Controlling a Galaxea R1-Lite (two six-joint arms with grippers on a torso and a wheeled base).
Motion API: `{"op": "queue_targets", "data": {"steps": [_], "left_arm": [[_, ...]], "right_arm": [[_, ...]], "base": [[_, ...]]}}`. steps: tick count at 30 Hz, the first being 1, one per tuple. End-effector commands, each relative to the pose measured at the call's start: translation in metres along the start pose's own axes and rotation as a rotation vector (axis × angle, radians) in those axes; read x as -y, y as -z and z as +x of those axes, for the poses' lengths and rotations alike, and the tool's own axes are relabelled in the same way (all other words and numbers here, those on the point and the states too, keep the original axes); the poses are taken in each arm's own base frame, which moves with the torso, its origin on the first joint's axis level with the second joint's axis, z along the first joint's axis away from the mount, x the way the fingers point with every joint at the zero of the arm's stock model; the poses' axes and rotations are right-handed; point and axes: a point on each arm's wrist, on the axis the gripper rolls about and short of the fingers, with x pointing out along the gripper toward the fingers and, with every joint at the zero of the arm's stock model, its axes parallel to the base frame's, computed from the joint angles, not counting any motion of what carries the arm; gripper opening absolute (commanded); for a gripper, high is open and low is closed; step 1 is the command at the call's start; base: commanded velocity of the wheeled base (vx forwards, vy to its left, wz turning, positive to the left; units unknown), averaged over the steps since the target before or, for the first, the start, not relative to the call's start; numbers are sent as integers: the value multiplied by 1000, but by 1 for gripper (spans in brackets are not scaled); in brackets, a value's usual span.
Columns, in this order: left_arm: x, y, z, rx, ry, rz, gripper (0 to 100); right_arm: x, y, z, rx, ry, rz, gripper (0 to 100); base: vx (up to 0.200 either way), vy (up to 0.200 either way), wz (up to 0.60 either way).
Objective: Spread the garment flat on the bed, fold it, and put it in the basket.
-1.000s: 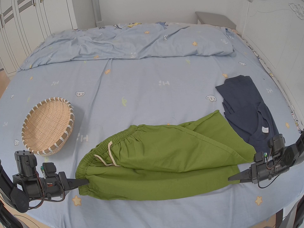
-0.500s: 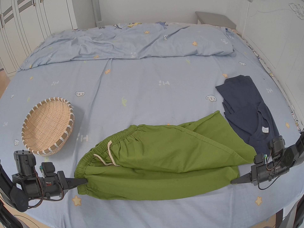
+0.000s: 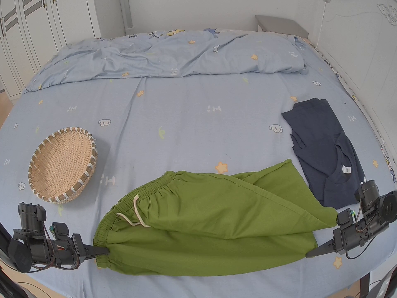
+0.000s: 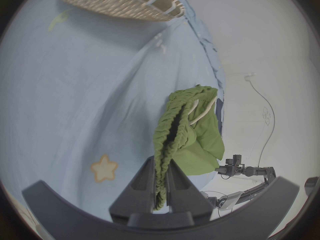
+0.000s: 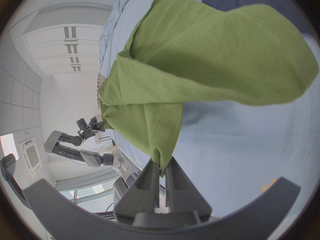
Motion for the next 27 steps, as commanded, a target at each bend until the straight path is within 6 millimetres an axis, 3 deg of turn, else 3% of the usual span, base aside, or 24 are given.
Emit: {"op": "queue_targets", "data": {"steps": [1,10,17,27], "left_arm": [[7,-1,-16,-3,-31,60,0],[-1,-2,-18,-48,-69,111,0],[-5,4,-17,-75,-78,97,0],[-16,10,-10,-147,-98,118,0]], "right_arm": [[-9,17,-8,8,39,-22,0],[0,32,0,-54,117,-3,0],[18,38,16,-60,145,-3,0],[19,44,23,-73,148,-26,0]], "base": [[0,0,0],[0,0,0],[0,0,0],[0,0,0]]}}
